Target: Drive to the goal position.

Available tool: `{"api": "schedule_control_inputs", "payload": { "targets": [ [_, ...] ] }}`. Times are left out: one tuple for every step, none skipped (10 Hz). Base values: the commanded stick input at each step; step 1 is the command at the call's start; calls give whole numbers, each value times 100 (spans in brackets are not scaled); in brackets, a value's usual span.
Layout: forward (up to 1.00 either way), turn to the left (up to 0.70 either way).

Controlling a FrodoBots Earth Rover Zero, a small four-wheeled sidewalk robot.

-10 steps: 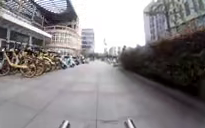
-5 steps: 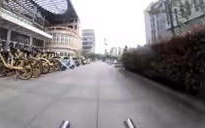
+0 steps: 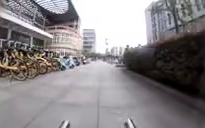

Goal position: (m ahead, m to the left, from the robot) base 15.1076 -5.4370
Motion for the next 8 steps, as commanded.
{"api": "schedule_control_inputs", "payload": {
  "targets": [
    [65, -17],
    [70, -14],
    [70, -14],
    [70, -14],
    [70, -14],
    [70, -14],
    [70, -14],
    [70, -14]
  ]
}}
